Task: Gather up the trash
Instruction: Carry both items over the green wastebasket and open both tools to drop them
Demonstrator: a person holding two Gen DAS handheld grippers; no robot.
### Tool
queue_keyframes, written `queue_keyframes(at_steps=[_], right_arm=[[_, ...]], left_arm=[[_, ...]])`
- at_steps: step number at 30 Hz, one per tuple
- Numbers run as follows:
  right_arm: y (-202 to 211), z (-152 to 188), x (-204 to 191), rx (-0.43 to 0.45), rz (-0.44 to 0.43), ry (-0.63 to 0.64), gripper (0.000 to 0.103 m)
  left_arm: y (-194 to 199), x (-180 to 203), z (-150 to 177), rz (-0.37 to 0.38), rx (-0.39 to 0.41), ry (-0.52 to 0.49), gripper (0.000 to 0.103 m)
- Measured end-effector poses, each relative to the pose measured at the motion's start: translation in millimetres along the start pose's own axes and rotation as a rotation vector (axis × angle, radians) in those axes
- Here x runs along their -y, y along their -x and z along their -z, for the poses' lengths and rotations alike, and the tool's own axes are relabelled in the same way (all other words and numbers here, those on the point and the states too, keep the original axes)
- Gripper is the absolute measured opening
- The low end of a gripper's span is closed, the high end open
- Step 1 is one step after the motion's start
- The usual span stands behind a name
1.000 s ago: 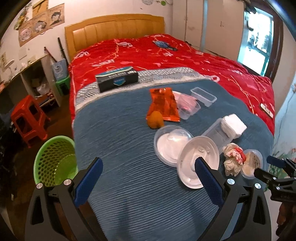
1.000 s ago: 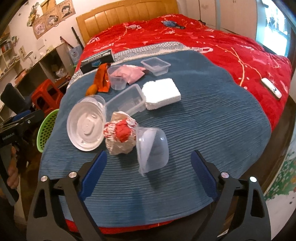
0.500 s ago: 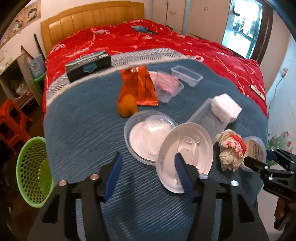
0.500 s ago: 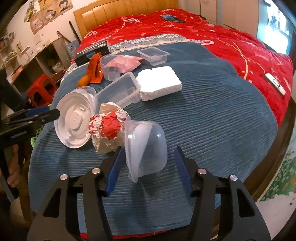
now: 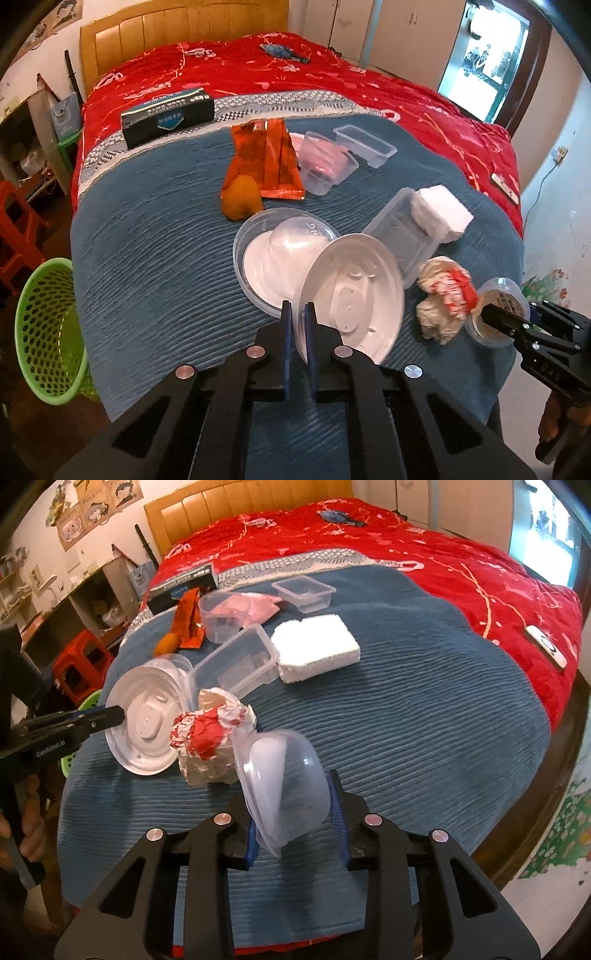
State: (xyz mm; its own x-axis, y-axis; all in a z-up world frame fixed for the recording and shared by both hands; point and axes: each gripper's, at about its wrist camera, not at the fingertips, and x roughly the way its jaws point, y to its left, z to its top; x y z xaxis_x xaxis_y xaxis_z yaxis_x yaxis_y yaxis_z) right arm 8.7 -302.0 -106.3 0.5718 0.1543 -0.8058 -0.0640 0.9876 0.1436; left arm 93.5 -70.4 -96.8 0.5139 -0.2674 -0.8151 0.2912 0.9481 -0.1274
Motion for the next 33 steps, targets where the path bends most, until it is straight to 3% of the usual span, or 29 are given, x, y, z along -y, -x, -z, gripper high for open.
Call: queue_keyframes(at_steps=[8, 15, 20, 24, 28, 33], right_arm=[[24, -8, -6, 0.033, -0.011, 0.0, 0.027], [37, -30, -28, 0.055, -0.099, 0.013, 0.027], [30, -55, -68, 0.041, -0.21, 0.067, 0.027], [21, -71, -107, 0.024, -0.288, 0.124, 0.027], [7, -86, -154, 0.001, -0.348, 0.188, 0.027], [-14, -102, -207, -0.035, -0.405, 0.245, 0.027]], left_arm=[[29, -19, 6, 0.008, 0.051, 0.053, 0.005], [66, -58, 7, -0.029, 0.124, 0.139, 0.005], [92, -108, 10, -0.143, 0.177, 0.229, 0.005], [101, -160, 18, -0.235, 0.175, 0.316, 0.005], [94, -221, 32, -0.363, 0.135, 0.394, 0.005], [76, -283, 49, -0.436, 0.068, 0.48, 0.006]])
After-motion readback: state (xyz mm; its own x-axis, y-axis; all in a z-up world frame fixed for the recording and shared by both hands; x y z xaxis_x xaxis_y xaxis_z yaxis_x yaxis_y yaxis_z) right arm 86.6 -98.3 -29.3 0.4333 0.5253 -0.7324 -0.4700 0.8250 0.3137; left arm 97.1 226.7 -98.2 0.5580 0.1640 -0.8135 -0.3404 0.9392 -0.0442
